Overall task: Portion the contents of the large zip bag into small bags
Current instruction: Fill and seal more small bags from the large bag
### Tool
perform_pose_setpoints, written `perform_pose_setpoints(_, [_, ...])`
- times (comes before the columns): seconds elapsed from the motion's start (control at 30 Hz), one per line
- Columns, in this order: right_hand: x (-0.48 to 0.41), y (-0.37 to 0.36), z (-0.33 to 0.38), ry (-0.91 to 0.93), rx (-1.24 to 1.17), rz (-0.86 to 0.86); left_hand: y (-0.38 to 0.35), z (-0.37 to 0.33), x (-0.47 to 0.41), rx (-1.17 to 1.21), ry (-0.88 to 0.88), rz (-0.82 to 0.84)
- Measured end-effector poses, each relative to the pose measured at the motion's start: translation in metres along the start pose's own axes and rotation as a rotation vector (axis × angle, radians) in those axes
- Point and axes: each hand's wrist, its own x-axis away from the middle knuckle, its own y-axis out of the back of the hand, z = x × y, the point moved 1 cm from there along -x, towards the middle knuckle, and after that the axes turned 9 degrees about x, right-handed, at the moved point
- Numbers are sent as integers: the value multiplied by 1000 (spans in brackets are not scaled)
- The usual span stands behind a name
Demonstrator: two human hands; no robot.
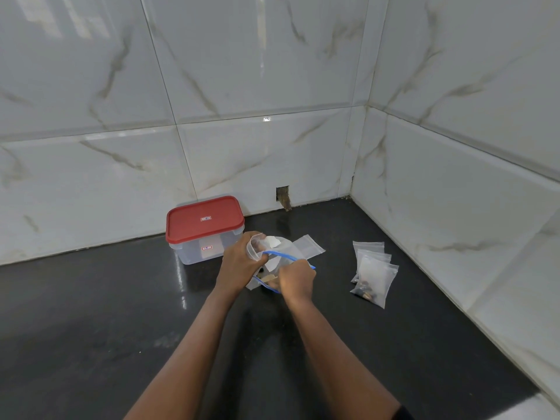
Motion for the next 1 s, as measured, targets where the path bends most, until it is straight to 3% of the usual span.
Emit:
perform_pose_setpoints(0.5, [-11, -24, 15, -105, -184, -40, 7, -3, -3, 25, -30, -53])
perform_pose_setpoints(0.77, [-3, -21, 15, -158, -218, 19, 6, -6, -2, 38, -40, -53])
perform_pose_setpoints(1.0, [8, -19, 19, -208, -423, 74, 7, -8, 1, 45, -49, -57])
